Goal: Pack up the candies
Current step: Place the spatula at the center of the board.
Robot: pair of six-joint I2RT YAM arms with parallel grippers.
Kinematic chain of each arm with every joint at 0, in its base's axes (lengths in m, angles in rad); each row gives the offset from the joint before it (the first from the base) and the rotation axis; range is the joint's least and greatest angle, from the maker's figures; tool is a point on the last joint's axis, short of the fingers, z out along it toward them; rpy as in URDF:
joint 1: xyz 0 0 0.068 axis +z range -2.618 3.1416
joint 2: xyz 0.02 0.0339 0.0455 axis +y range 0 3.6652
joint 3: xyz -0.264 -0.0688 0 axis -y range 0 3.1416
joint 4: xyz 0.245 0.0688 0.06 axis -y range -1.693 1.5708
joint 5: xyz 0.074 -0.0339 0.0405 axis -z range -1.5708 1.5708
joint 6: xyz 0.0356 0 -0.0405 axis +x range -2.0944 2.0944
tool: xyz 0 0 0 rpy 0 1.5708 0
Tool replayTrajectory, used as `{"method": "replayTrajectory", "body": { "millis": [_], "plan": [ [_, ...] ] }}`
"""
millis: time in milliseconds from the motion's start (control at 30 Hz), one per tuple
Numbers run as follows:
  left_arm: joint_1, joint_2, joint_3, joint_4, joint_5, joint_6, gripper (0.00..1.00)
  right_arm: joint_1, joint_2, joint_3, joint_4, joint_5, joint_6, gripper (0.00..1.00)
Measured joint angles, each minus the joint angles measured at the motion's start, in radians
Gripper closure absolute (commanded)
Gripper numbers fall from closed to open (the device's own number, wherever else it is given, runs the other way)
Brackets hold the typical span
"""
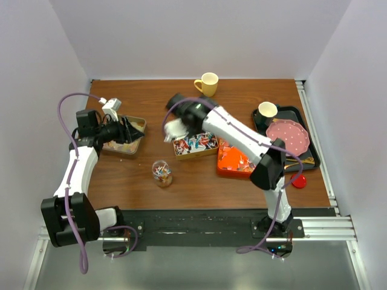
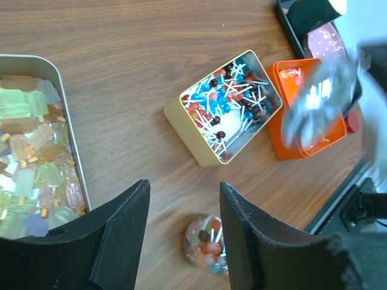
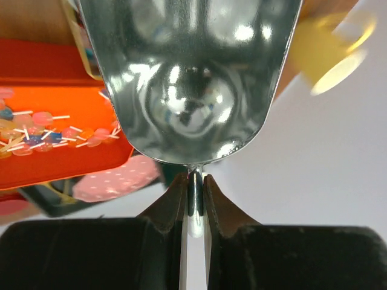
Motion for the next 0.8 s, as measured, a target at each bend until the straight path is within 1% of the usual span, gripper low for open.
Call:
{"method": "replayTrajectory", "body": {
  "millis": [167,300,400,467,567,600,700,733,800],
  "plan": [
    [-0.021,0.022,0.034,-0.015,-0.011,0.023,0.42,-0.293,0.018,0.035,0.008,-0.121,0.055,1.00],
    [-0.037,0.086,0.064,-0.039,-0.005,0.060,0.38,-0.435,0.068,0.040,0.047,-0.171,0.063,1.00],
    [-0.044,0.116,0.072,-0.071,0.003,0.106,0.34,-0.478,0.133,0.040,0.085,-0.205,0.059,1.00],
    [-0.050,0.122,0.077,-0.085,0.019,0.137,0.33,-0.491,0.183,0.040,0.103,-0.225,0.050,1.00],
    [-0.065,0.134,0.106,-0.105,0.045,0.176,0.28,-0.502,0.254,0.038,0.122,-0.244,0.031,1.00],
    [-0.071,0.138,0.117,-0.110,0.048,0.187,0.25,-0.505,0.270,0.033,0.129,-0.248,0.020,1.00],
    [-0.092,0.158,0.148,-0.130,0.045,0.220,0.21,-0.513,0.285,-0.010,0.152,-0.260,-0.007,0.99],
    [-0.098,0.166,0.157,-0.136,0.042,0.230,0.20,-0.515,0.285,-0.018,0.153,-0.261,-0.015,0.97],
    [-0.107,0.182,0.170,-0.143,0.039,0.238,0.17,-0.518,0.285,-0.020,0.159,-0.264,-0.027,0.81]
  ]
}}
